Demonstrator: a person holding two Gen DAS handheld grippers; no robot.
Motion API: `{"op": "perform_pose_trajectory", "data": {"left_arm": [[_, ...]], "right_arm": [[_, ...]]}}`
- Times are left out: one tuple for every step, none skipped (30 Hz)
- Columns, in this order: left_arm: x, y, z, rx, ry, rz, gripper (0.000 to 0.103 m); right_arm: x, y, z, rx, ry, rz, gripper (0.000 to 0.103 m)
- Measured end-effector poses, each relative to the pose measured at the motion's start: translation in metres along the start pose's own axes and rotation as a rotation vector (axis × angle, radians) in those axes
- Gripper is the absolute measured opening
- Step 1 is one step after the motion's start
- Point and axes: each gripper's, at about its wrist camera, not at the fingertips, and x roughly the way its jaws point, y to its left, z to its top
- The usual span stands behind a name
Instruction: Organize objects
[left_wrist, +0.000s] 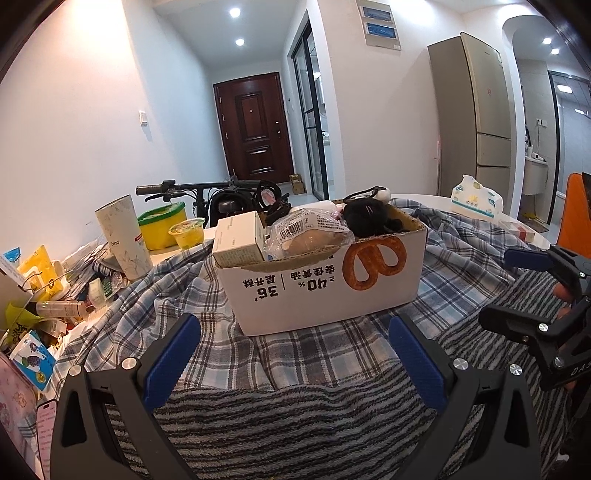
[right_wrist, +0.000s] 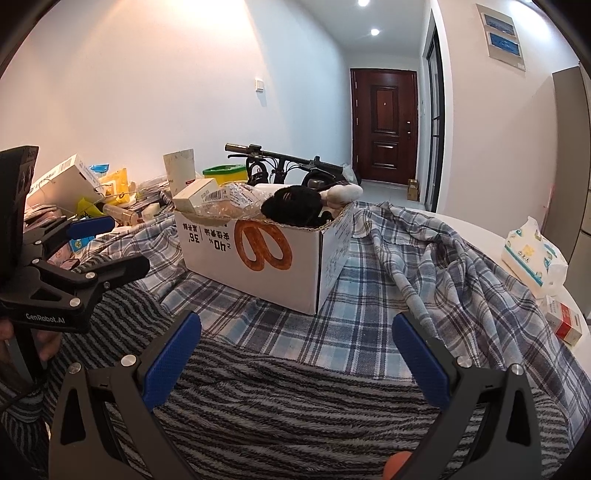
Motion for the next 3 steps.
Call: {"op": "perform_pose_trajectory", "data": {"left_arm": [[-0.001, -0.0002, 0.0, 0.0, -0.005, 0.003, 0.103], [-0.0025, -0.0004, -0.0003, 0.002, -0.012, 0.001, 0.103], [-0.0033, -0.0005, -0.0004, 0.002, -0.015, 0.0, 0.103]], "right_arm": [[0.0005, -0.0001, -0.0001, 0.001, 0.001, 0.001, 0.103], [0.0002, -0.0003, -0.0001, 0.003, 0.001, 0.002, 0.103], [0.0002, -0.0003, -0.0001, 0.003, 0.001, 0.002, 0.103]]}}
